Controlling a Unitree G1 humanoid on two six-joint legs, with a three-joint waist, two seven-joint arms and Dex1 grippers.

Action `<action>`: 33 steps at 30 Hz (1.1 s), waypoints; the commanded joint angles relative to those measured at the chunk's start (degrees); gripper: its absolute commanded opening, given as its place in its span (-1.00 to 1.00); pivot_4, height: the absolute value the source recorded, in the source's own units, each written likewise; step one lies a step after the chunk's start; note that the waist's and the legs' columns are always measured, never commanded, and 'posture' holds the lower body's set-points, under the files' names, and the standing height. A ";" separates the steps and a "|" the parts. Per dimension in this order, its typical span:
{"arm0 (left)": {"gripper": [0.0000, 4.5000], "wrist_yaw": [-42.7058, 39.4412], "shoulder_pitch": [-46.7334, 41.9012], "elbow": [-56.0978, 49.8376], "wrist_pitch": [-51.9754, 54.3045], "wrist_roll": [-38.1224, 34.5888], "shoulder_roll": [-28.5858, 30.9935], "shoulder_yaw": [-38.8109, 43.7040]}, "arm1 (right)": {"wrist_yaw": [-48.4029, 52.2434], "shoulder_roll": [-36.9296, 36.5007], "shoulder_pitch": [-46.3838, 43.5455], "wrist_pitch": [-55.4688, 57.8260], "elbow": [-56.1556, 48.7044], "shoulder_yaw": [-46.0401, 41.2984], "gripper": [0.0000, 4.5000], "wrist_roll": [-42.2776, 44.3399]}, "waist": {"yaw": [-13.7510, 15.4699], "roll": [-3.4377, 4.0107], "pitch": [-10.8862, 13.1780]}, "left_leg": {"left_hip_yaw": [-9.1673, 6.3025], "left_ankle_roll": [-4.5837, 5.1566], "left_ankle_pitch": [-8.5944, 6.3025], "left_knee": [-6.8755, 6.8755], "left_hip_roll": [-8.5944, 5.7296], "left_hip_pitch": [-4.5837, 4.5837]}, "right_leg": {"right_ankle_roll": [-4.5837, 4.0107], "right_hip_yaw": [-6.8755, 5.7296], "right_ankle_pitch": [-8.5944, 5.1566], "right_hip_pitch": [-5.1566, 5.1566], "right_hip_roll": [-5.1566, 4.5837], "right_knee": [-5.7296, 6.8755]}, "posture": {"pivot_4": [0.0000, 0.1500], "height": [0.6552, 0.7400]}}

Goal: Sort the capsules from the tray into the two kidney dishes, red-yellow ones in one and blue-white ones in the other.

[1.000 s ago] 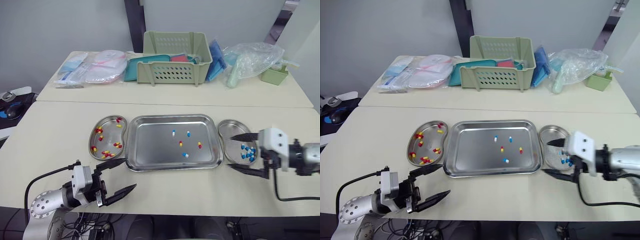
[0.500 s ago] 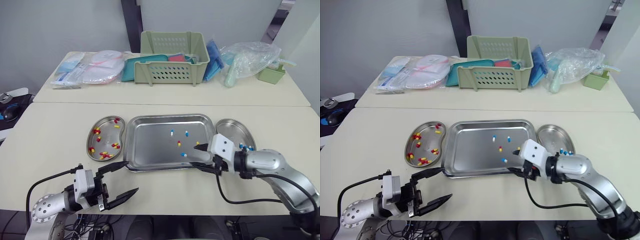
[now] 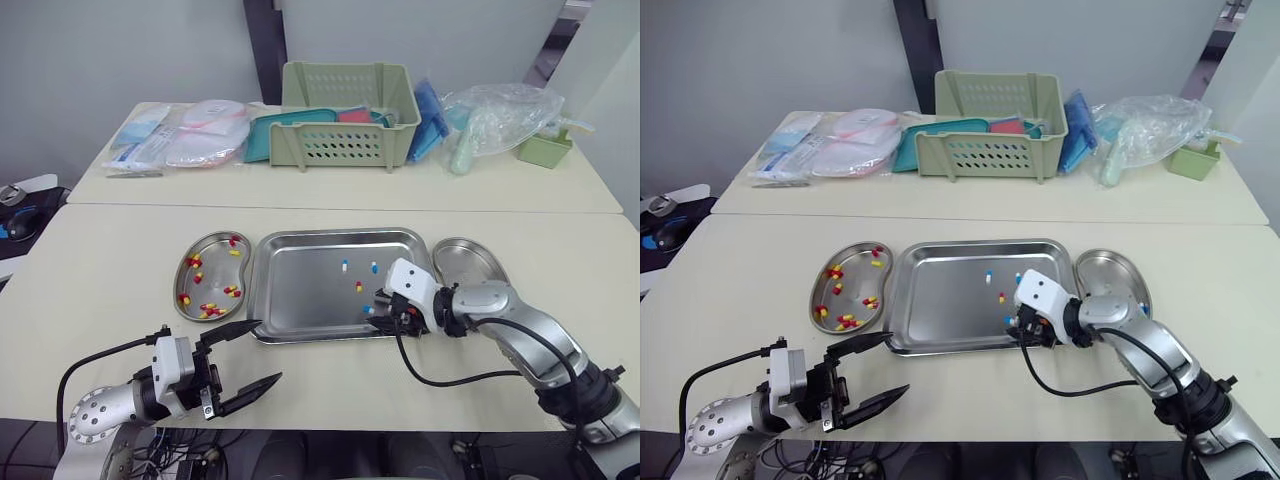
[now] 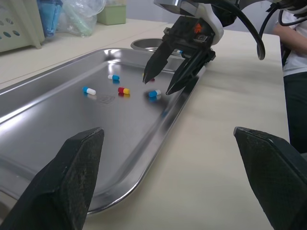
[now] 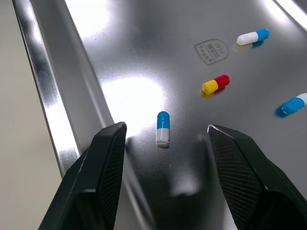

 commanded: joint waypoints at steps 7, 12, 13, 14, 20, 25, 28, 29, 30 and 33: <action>1.00 1.79 -0.33 -2.63 0.58 0.14 0.46 -0.83 | 2.69 -0.04 -3.26 -5.40 2.60 4.09 0.30 -5.45 | -0.03 0.00 0.00 | 0.00 0.00 0.00 0.00 0.00 -0.01 | 0.00 0.00 0.00 -0.02 0.00 0.00 | 1.00 1.00; 1.00 2.19 -0.45 -2.98 0.91 0.33 0.66 -1.01 | 3.29 0.82 -3.02 -4.65 3.56 4.26 0.05 -6.28 | -0.03 0.00 0.00 | 0.00 0.00 0.00 0.00 0.00 0.00 | 0.00 0.00 0.00 -0.02 0.00 0.00 | 1.00 1.00; 1.00 2.24 -0.47 -3.07 0.99 0.33 0.73 -1.01 | 3.42 0.87 -3.07 -4.68 3.71 4.28 -0.06 -6.43 | -0.03 0.00 0.00 | 0.00 0.00 0.00 0.00 0.00 0.00 | 0.00 0.00 0.00 -0.02 0.00 0.00 | 1.00 1.00; 1.00 2.28 -0.46 -3.14 1.03 0.37 0.77 -1.02 | 3.55 0.92 -3.09 -4.75 3.77 4.27 -0.17 -6.54 | -0.04 0.00 0.00 | 0.01 0.00 0.00 0.00 0.00 0.00 | 0.00 0.01 0.00 -0.02 0.00 0.00 | 1.00 1.00; 1.00 2.53 -0.80 -3.30 1.33 0.58 0.91 -1.07 | 4.31 1.31 -3.34 -6.19 3.70 4.27 -0.88 -7.26 | -0.03 0.00 0.00 | 0.00 0.00 0.00 0.00 0.00 0.00 | 0.00 0.00 0.00 -0.02 0.00 0.01 | 1.00 1.00; 1.00 2.48 -1.45 -3.45 1.78 0.67 0.87 -1.08 | 5.14 1.02 -3.23 -8.93 2.21 2.57 -1.00 -7.15 | -0.03 0.01 0.01 | 0.01 0.00 0.00 0.00 0.00 0.00 | 0.00 0.01 0.00 -0.03 0.00 0.01 | 1.00 1.00; 1.00 2.00 -2.31 -3.70 1.62 0.59 0.79 -1.24 | 5.33 0.35 -1.65 -8.76 -0.58 -0.98 -1.00 -5.35 | 0.00 0.01 0.01 | 0.00 0.00 0.00 0.00 0.00 -0.03 | 0.00 0.00 0.00 -0.04 0.00 0.01 | 1.00 1.00; 1.00 1.62 -2.57 -3.90 1.85 0.33 0.93 -1.44 | 5.35 -0.11 -0.64 -7.79 -2.15 -2.90 -1.00 -4.23 | 0.01 0.01 0.01 | 0.00 0.00 0.00 0.00 0.00 -0.04 | 0.00 0.00 0.00 -0.04 0.00 0.00 | 1.00 1.00; 1.00 1.13 -2.72 -4.11 2.10 0.05 1.13 -1.67 | 5.40 -0.72 0.37 -6.82 -3.80 -4.76 -1.00 -3.17 | 0.12 0.01 0.01 | 0.00 0.00 0.00 0.00 0.00 -0.05 | 0.00 0.00 0.00 -0.03 0.00 -0.01 | 1.00 1.00; 1.00 -0.69 -2.87 -4.47 1.93 -0.36 1.67 -2.52 | 5.77 -3.17 3.44 -3.63 -8.82 -10.42 -1.00 0.21 | 0.16 0.00 0.01 | -0.02 0.00 0.00 0.00 -0.02 -0.09 | 0.00 -0.01 0.00 -0.03 -0.02 -0.03 | 1.00 1.00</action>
